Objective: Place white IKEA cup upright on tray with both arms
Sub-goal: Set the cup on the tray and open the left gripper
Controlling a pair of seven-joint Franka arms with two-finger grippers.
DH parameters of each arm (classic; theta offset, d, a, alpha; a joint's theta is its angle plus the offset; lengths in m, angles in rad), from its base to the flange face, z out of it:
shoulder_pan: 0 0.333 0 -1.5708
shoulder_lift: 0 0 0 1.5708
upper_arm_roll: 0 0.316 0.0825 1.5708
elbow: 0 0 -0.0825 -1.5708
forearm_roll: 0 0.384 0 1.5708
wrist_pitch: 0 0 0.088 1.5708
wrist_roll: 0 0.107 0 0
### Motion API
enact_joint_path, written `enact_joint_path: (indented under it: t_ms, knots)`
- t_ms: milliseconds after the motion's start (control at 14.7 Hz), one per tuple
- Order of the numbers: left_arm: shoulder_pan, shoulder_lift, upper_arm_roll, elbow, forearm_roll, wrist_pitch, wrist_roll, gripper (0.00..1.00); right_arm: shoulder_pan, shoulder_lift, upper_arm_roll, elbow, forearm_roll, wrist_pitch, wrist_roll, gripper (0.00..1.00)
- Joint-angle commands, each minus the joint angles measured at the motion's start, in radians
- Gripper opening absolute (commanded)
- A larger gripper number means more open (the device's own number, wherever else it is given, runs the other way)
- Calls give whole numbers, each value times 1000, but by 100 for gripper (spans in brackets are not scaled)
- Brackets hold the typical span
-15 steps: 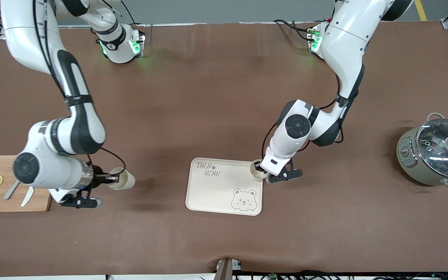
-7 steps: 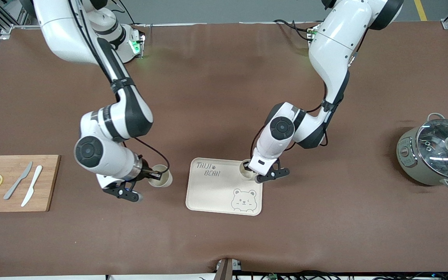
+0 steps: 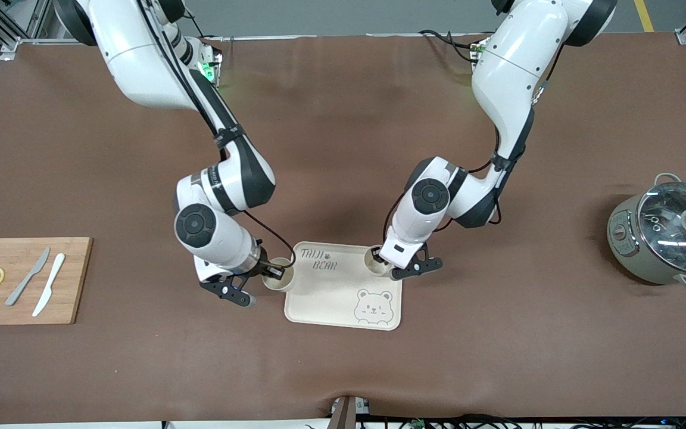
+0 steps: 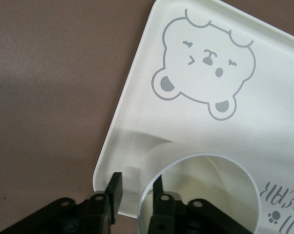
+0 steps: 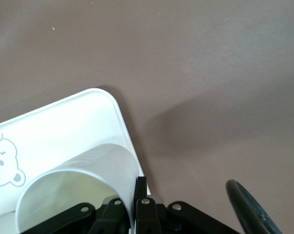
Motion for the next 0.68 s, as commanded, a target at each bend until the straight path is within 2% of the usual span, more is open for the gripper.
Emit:
enact_joint_path:
  t_ms: [0, 273, 614]
  knots:
    - [-16, 7, 14, 28, 32, -14, -31, 100, 26, 61, -8, 45, 12, 58, 50, 0]
    - [-16, -19, 14, 28, 36, -32, -90, 100, 54, 101, -10, 45, 11, 113, 93, 0]
    - [-8, -88, 12, 30, 38, -173, -90, 100, 68, 123, -10, 44, 8, 142, 111, 0]
